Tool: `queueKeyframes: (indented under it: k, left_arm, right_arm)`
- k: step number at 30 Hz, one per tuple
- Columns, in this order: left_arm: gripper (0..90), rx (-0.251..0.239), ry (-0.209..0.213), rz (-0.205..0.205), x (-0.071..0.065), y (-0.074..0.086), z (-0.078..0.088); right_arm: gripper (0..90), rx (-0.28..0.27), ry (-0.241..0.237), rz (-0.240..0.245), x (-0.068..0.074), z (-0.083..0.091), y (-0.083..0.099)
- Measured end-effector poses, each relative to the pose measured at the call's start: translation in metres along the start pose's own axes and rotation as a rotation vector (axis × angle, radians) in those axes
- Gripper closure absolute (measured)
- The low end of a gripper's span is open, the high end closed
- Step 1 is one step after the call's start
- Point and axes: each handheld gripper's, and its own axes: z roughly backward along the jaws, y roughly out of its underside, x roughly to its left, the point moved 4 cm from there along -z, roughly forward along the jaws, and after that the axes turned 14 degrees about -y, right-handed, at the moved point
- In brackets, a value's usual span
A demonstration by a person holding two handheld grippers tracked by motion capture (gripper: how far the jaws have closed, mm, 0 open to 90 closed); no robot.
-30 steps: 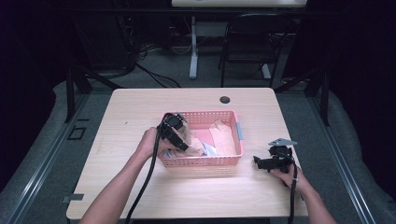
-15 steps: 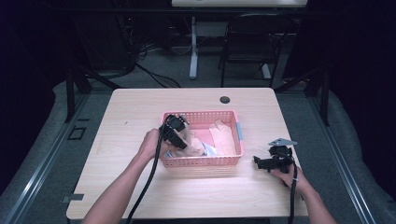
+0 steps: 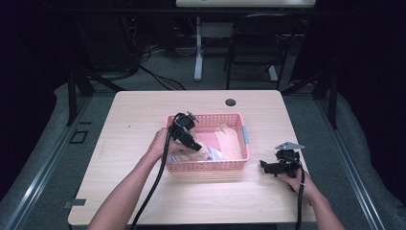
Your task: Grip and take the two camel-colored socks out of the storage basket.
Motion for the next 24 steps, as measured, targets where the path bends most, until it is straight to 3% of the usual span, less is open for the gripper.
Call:
queueKeyframes:
  k: [2,15,18,24]
  left_arm:
    - [37.9,0.031,-0.001,-0.031,0.000,0.003,-0.001]
    - [50.8,0.111,-0.023,-0.089,0.002,0.019,-0.007]
    - [53.6,0.140,-0.045,-0.104,0.000,0.021,-0.012]
    - [74.8,0.169,-0.099,-0.092,-0.002,0.021,-0.018]
  right_arm:
    - [0.0,-0.001,-0.001,0.000,0.000,0.000,0.000]
    - [0.0,0.000,0.000,0.000,0.000,0.000,0.000]
    - [0.0,0.000,0.000,0.000,0.000,0.000,0.000]
    - [0.1,-0.001,0.000,0.001,0.000,0.000,0.000]
